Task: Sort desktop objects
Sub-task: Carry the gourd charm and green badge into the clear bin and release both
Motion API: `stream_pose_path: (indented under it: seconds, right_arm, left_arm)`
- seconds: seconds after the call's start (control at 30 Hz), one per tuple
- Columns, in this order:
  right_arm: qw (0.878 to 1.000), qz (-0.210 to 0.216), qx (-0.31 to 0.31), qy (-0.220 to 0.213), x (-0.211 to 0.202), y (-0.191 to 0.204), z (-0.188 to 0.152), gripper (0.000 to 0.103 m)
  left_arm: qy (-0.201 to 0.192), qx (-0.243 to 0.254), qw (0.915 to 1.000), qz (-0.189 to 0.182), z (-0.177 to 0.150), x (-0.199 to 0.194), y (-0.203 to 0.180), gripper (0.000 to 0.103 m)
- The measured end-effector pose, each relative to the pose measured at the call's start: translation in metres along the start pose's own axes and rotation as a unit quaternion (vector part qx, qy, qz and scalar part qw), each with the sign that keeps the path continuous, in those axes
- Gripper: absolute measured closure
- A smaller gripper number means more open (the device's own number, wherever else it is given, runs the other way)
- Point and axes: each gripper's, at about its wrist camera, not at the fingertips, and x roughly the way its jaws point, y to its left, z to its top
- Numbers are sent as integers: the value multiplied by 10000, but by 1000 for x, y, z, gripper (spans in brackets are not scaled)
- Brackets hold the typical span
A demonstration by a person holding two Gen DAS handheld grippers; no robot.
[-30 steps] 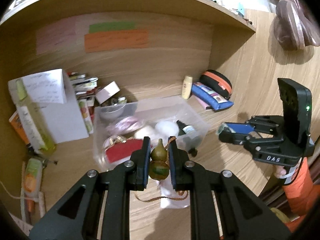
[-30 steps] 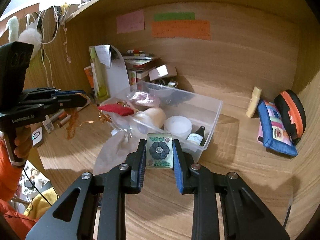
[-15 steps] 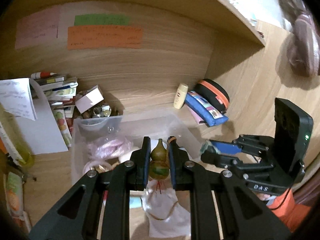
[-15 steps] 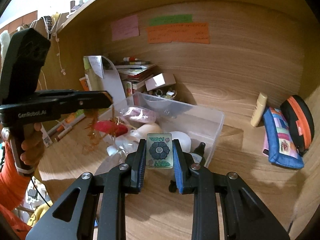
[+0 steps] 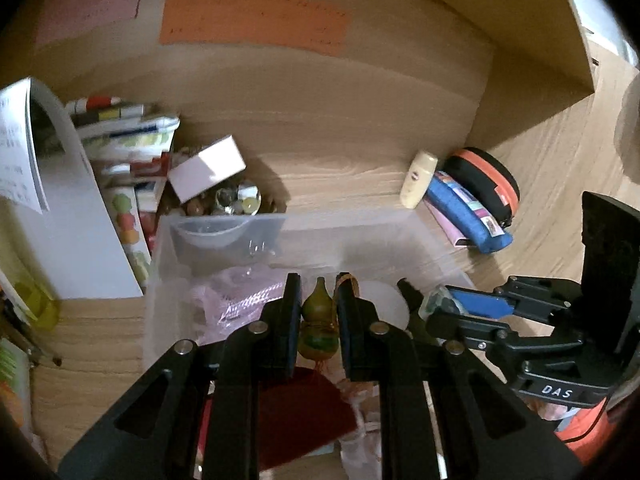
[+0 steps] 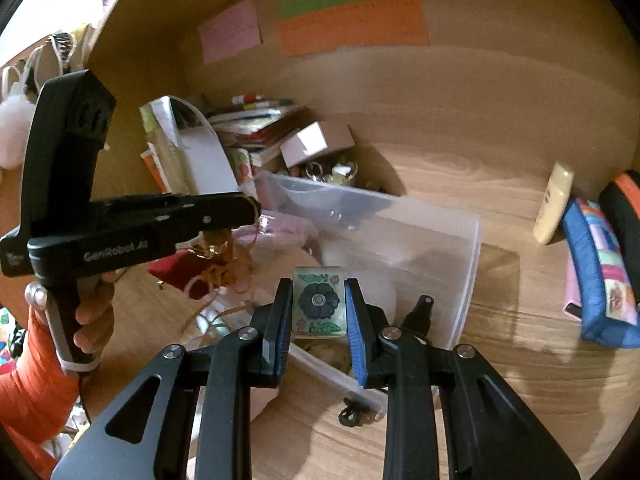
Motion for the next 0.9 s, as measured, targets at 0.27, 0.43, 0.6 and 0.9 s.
stream_pose_path:
  seconds: [0.27,0.43,0.6,0.9]
  right_arm:
    - [9998,-39,145,131,11,-10,-4,81]
    - [9997,-127,92,212,15,-7,-7,81]
    - [9995,-249,4,184,15,-5,-7,80]
    - [9990,-431,-85,82,10,-5,-7,79]
  left_arm:
    - [23,243,9997,91,-11,6,-3,87]
    - [25,386,9990,204,-14,7,-7,87]
    - [10,466,9985,285,-17,7,-10,83]
    - [-133,476,9985,240,-16,-1,-12,68]
